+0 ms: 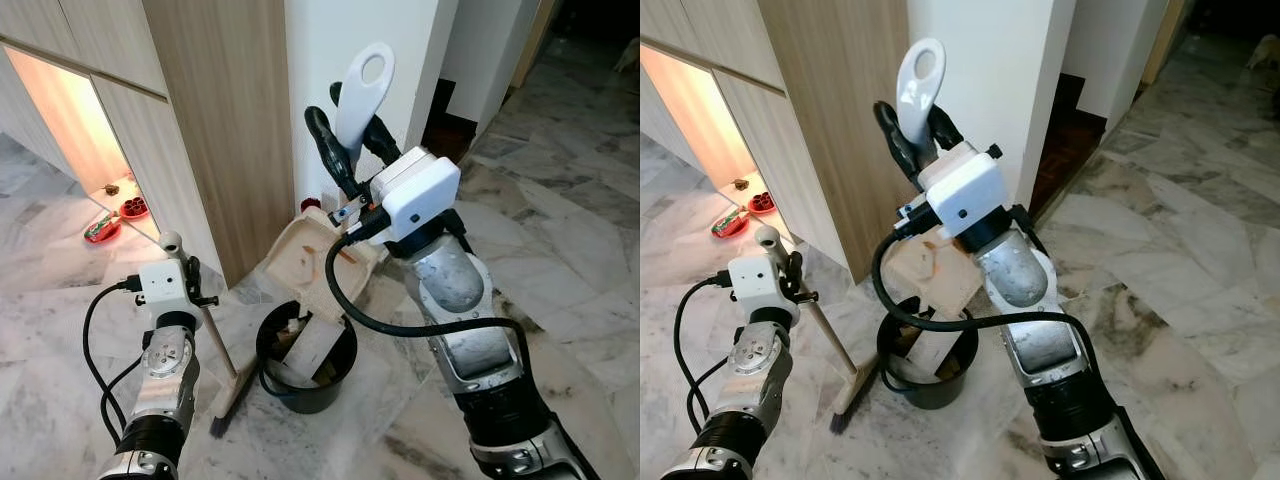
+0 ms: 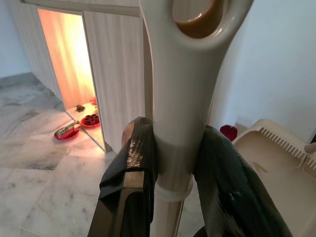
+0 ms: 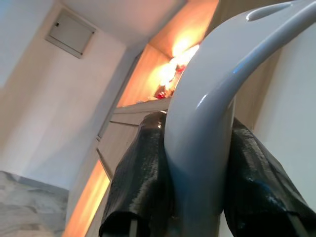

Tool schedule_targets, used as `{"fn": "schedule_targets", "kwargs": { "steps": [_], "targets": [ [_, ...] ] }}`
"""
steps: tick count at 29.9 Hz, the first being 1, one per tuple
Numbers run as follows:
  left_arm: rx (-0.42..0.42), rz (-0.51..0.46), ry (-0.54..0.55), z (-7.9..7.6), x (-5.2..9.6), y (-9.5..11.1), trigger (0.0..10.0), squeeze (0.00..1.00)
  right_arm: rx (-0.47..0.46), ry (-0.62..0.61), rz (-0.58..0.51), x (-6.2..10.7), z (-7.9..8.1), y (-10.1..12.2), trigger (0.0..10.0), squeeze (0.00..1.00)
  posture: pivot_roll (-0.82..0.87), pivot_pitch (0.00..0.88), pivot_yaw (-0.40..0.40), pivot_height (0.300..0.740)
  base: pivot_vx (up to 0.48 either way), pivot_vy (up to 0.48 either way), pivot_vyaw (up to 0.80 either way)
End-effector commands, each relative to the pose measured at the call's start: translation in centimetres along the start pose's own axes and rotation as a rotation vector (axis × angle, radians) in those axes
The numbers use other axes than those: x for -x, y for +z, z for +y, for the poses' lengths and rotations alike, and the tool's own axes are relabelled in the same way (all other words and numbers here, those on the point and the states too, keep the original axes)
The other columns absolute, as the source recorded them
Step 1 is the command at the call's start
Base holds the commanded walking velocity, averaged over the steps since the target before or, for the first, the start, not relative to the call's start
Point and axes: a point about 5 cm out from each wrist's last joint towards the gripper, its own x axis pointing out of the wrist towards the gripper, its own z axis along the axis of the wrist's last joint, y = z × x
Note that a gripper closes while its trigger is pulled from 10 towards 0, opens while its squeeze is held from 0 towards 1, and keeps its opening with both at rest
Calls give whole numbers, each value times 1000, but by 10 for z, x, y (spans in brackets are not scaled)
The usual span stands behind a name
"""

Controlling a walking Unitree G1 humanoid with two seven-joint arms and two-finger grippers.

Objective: Sweep floor

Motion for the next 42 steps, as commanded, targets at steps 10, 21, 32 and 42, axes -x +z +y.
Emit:
{"fn": "schedule_targets", "kwargs": {
  "steps": [10,21,32,42],
  "targets": [
    [5,-61,-6,-1,-5,12,10000,0,48,189,-108,-1,35,27,10000,0,24,29,7,740,0,0,0],
    [9,-65,-9,-2,-5,13,10000,0,86,227,-135,1,53,35,10000,0,24,26,7,740,0,0,0],
    [11,-67,-11,-2,-5,13,10000,0,135,303,-105,8,68,30,10000,0,23,27,4,740,0,0,0],
    [15,-67,-14,-4,-5,13,10000,0,53,331,-51,13,77,24,10000,0,24,24,2,740,0,0,0]
  ]
}}
